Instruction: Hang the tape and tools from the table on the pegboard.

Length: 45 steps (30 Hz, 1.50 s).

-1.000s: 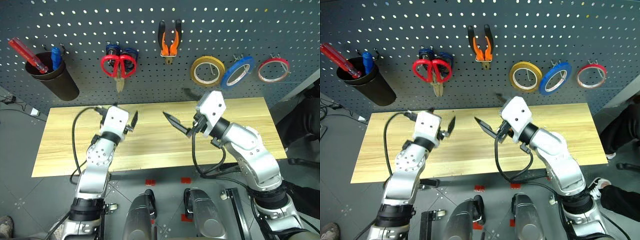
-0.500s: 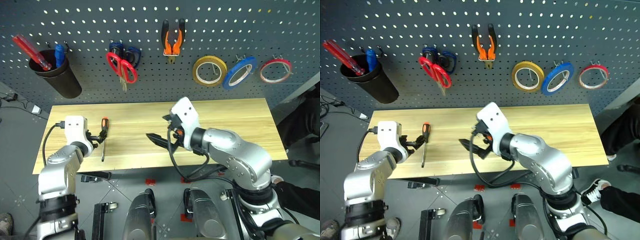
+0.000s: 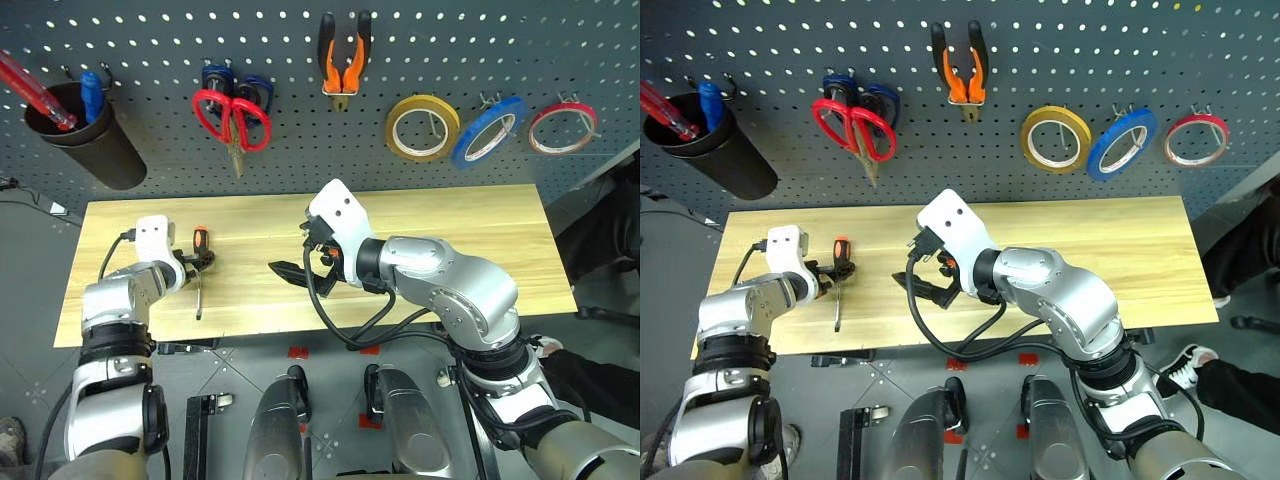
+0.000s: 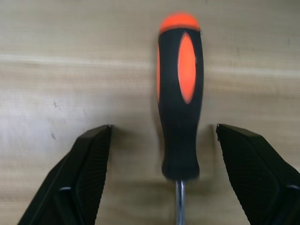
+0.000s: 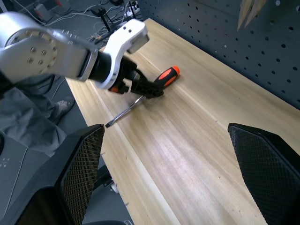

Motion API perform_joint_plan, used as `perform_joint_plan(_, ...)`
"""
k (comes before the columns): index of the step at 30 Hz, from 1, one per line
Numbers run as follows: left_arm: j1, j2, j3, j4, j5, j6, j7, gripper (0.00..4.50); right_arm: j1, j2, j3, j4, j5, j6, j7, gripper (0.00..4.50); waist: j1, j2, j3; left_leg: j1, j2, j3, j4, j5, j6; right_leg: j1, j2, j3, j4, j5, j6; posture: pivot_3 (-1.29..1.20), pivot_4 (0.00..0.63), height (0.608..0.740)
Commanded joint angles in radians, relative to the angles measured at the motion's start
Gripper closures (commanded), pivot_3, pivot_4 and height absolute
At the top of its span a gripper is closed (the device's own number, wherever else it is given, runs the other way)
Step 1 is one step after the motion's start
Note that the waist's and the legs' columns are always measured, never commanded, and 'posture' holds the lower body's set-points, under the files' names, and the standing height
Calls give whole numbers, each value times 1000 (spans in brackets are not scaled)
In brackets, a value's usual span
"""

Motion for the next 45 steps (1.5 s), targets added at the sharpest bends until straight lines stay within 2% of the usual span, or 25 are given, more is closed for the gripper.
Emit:
perform_joint_plan(1,23,18,-52,8,31,-43,-46,1365,-11,2,-9,-32,18,-9,8,0,0,0,0,0,0,0,0,0,0,0,0,1,0,0,0,-196,431,740)
perform_joint_plan(5,58,34,-79,-45,42,-55,-77,2626,-6,-47,7,-46,-8,-94,36,0,0,0,0,0,0,0,0,0,0,0,0,2,0,0,0,-196,417,740)
perform_joint_plan(9,108,70,-63,-150,25,-55,-113,3887,32,-123,23,-114,-8,-256,122,0,-1,-1,0,0,0,0,0,0,0,0,0,2,0,0,0,-198,391,740)
perform_joint_plan(10,123,78,-58,-181,19,-58,-125,4015,38,-136,20,-127,5,-266,142,0,-2,-1,0,0,1,0,0,0,0,0,0,2,0,0,0,-198,386,740)
perform_joint_plan(17,239,118,-2,-409,-50,-34,-181,4014,47,-180,30,-125,24,-311,218,0,-4,-4,-3,-1,1,0,0,0,-1,0,0,2,0,0,0,-191,335,740)
perform_joint_plan(19,321,138,21,-546,-88,-64,-242,4014,43,-189,30,-121,22,-323,234,0,-5,-6,-5,-1,0,-1,0,0,-1,0,0,1,0,0,0,-192,316,740)
perform_joint_plan(21,418,148,61,-706,-95,-195,-281,4014,44,-200,19,-124,29,-328,249,0,-5,-7,-5,-1,1,-1,0,0,-1,0,0,1,-1,0,0,-176,304,740)
perform_joint_plan(23,492,124,110,-846,-63,-299,-230,4014,56,-209,3,-117,34,-344,261,0,-3,-8,-6,-2,0,-2,-1,0,-1,0,-1,0,-1,0,0,-142,292,740)
perform_joint_plan(26,603,70,157,-1044,-12,-322,-121,4014,82,-217,-6,-83,20,-395,275,0,2,-11,-14,-4,0,-5,0,0,-1,0,-1,-2,-2,0,0,-89,268,740)
perform_joint_plan(30,612,-12,196,-1174,24,-360,13,4014,79,-205,-20,-47,21,-433,283,0,8,-13,-35,-5,-1,-6,1,0,-1,1,-1,-3,-1,0,0,-55,244,740)
perform_joint_plan(33,578,-41,208,-1242,49,-372,82,4014,62,-188,-43,-16,24,-446,274,0,14,-15,-48,-5,0,-8,2,0,-1,2,0,-5,1,1,-1,-37,231,740)
perform_joint_plan(36,450,-20,245,-1234,20,-335,132,4014,34,-173,-69,6,37,-438,273,0,29,-16,-58,-5,0,-8,3,0,-1,2,0,-5,1,1,-1,-34,227,740)
perform_joint_plan(40,222,38,276,-1119,-38,-298,153,4014,-8,-143,-115,14,85,-388,263,0,46,-21,-69,-6,0,-11,4,1,-2,3,1,-7,2,2,-2,-47,214,740)
perform_joint_plan(45,-1,93,257,-868,-52,-396,131,4014,-73,-93,-163,23,140,-275,196,0,49,-22,-83,-6,0,-10,4,1,-2,4,1,-9,0,2,-2,-71,200,740)
